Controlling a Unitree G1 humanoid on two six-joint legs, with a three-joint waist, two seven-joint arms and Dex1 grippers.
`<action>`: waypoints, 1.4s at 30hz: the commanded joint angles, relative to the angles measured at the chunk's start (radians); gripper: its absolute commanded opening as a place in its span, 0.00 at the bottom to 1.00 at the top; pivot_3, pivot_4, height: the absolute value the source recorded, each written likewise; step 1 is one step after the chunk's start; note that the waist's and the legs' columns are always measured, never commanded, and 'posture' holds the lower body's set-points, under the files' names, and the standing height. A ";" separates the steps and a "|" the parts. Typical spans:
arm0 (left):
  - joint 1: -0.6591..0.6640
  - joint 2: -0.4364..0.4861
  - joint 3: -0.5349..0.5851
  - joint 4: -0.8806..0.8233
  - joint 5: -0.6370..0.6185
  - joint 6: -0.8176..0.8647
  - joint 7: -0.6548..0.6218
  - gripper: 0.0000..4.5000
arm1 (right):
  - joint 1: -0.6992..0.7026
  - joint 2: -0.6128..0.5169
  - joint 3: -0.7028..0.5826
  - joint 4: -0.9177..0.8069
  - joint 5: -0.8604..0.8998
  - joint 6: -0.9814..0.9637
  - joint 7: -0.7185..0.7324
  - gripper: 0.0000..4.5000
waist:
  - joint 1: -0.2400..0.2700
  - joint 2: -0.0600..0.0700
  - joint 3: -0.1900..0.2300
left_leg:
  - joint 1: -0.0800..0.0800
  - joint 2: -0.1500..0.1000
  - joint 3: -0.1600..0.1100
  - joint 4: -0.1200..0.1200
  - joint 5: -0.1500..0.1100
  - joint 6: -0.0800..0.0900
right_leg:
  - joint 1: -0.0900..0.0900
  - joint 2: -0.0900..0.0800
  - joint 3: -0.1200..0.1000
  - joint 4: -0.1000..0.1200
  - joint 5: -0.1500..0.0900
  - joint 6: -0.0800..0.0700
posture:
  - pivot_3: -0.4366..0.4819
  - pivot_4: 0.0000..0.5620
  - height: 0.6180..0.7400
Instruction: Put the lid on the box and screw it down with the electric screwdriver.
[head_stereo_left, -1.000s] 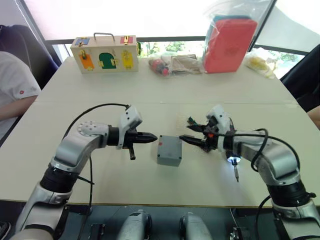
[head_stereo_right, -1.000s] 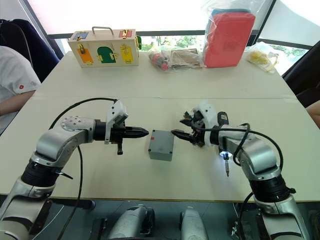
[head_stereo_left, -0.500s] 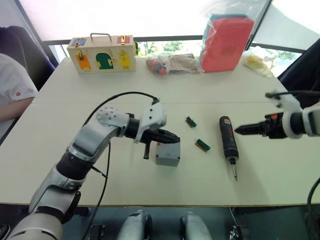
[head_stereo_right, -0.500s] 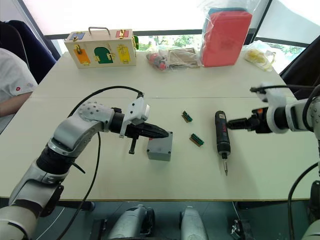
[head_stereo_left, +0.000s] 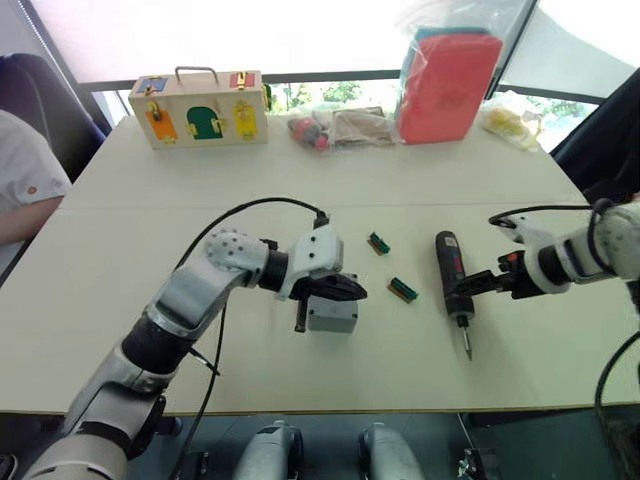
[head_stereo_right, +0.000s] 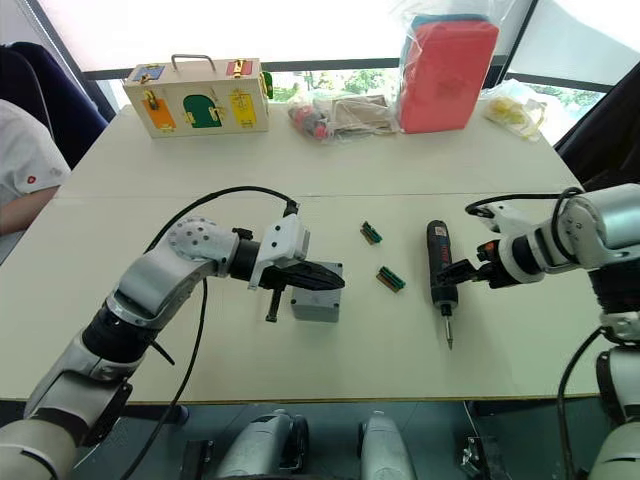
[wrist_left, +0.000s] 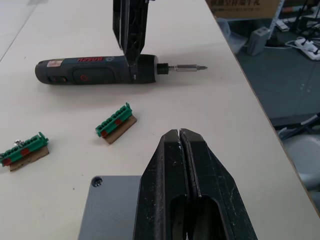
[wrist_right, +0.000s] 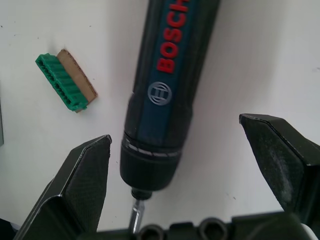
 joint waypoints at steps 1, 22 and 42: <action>0.015 0.001 0.022 -0.045 -0.007 0.012 0.029 0.00 | -0.040 0.014 0.028 0.022 -0.037 0.006 0.000 0.98 | 0.003 0.000 0.000 | 0.000 0.000 0.000 0.000 0.000 0.000 | 0.000 0.000 0.000 0.000 0.000 0.000 | 0.48 0.27 1.00; 0.097 -0.034 0.074 -0.100 -0.046 0.081 0.171 0.00 | -0.053 0.021 0.200 0.149 -0.314 -0.168 0.161 0.39 | 0.002 -0.004 -0.002 | 0.001 0.000 0.000 0.001 0.000 0.000 | 0.002 0.000 0.000 0.000 0.000 0.000 | 0.48 0.27 1.00; 0.023 0.037 0.190 0.138 -0.139 0.142 0.080 0.00 | 0.119 0.720 -0.729 -0.453 0.150 -0.678 -0.244 0.39 | -0.002 0.001 0.001 | -0.006 0.002 0.001 0.000 0.006 -0.008 | -0.008 0.007 0.001 0.006 0.002 -0.001 | 0.48 0.27 1.00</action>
